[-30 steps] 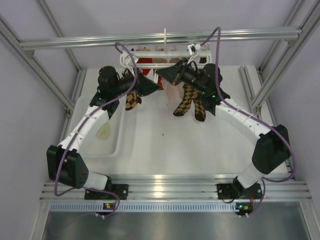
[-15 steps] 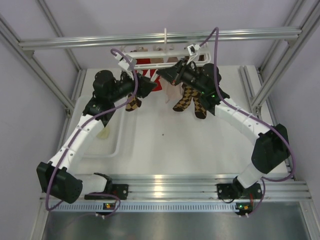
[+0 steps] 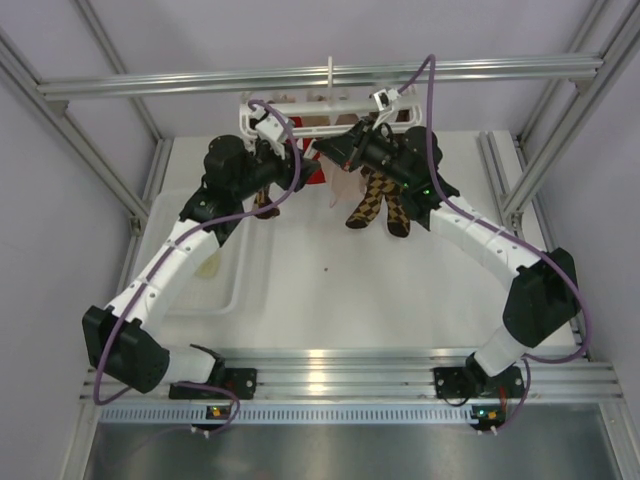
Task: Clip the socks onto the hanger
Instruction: Open the clamp at the hanger.
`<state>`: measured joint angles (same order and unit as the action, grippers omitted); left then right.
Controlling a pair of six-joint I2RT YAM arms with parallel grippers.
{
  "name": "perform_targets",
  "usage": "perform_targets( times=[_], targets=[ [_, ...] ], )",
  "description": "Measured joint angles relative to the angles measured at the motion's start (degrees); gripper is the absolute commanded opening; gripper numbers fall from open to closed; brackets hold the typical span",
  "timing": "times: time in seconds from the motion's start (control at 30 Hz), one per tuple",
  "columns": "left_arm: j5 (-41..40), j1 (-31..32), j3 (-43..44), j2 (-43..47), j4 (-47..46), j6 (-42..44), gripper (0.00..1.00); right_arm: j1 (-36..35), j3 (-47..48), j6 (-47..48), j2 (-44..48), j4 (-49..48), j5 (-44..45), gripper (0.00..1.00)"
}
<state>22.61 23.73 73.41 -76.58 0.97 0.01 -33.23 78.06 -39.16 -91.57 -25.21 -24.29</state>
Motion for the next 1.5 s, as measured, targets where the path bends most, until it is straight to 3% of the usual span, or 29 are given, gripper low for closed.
perform_targets(
  times=[0.1,0.27,0.33,0.43,0.47,0.57,1.03,1.5],
  targets=[
    [-0.1,0.5,0.4,-0.8,0.0,0.9,0.35,0.0,0.0,0.2,0.0,0.1,0.0,0.0],
    [-0.4,1.0,0.5,-1.2,0.1,1.7,0.14,0.0,0.4,0.2,0.0,0.8,-0.2,0.01],
    [-0.4,1.1,0.5,-1.2,0.0,1.8,0.1,0.0,0.8,0.2,0.0,1.4,-0.2,0.07],
    [-0.5,1.1,0.5,-1.2,0.0,1.9,0.0,0.0,0.8,0.0,0.0,1.7,-0.3,0.26],
    [-0.7,1.1,0.5,-1.2,0.0,1.9,0.0,0.0,0.8,-0.2,0.0,2.1,-0.5,0.34],
    [-1.4,1.0,0.5,-1.2,0.0,1.9,0.0,0.2,0.8,-1.2,0.1,2.6,-0.9,0.45],
    [-1.0,1.2,0.6,-1.4,0.0,1.2,0.0,1.2,-0.8,-3.9,2.2,4.6,3.5,0.66],
    [2.3,1.2,0.4,-1.4,-1.0,1.2,0.0,1.2,-0.8,-6.6,2.4,4.1,2.6,0.59]
  ],
)
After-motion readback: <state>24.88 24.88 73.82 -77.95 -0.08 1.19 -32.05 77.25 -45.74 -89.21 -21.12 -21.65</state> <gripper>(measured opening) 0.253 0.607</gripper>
